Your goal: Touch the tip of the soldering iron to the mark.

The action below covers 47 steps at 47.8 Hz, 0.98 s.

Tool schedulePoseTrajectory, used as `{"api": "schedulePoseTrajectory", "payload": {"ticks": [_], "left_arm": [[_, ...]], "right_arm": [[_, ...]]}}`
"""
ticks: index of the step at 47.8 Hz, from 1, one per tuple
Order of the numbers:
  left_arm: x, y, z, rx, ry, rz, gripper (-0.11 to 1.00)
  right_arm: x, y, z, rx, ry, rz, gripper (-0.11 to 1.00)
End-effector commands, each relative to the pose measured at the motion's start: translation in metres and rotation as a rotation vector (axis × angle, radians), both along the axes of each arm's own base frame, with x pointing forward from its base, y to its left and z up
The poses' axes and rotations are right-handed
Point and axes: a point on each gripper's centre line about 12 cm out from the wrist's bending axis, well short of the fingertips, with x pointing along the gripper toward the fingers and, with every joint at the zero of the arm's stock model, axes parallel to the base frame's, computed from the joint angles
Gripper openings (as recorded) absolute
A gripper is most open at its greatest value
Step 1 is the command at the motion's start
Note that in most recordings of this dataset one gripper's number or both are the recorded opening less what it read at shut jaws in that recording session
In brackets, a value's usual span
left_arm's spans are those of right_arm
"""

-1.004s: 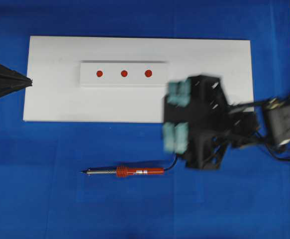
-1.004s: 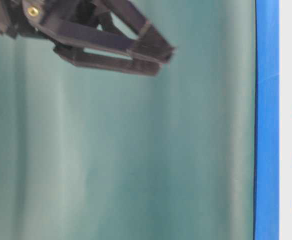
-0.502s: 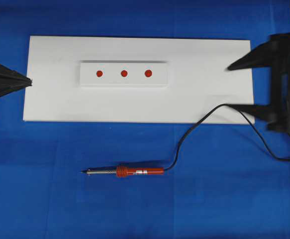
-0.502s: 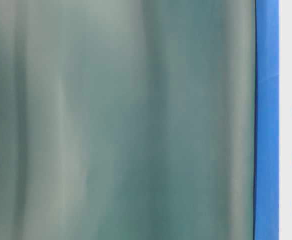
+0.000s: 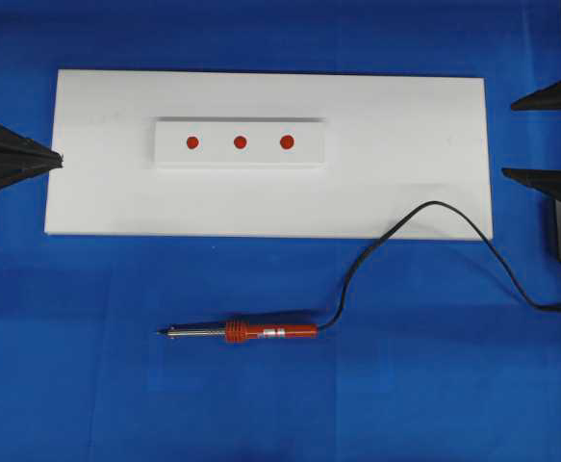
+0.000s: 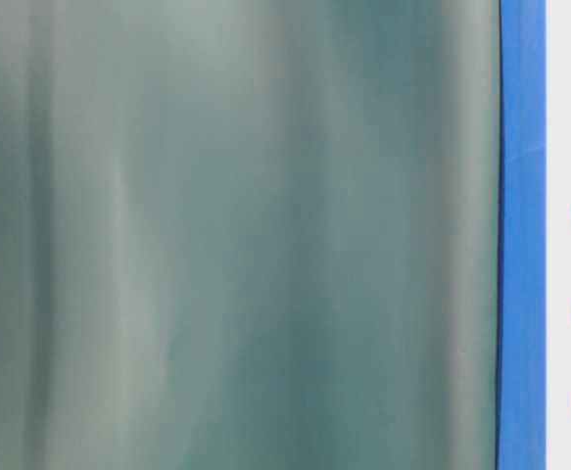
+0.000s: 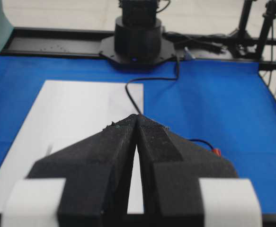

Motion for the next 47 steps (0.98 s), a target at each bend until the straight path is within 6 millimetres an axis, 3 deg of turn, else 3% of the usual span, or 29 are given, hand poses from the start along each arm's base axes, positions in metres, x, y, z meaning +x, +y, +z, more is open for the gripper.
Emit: {"api": "schedulePoseTrajectory", "payload": {"ticks": [1,15,47], "left_arm": [[0.001,0.000,0.002,0.001,-0.003,-0.002,0.02],[0.001,0.000,-0.001,0.002,0.006,-0.002,0.02],[0.000,0.000,-0.002,0.002,0.012,-0.002,0.02]], "right_arm": [[0.001,0.000,-0.001,-0.002,-0.025,0.008,0.81],[0.003,0.003,-0.015,-0.002,-0.047,0.035,0.80],[0.006,0.007,-0.015,0.025,-0.074,0.061,0.80]]}}
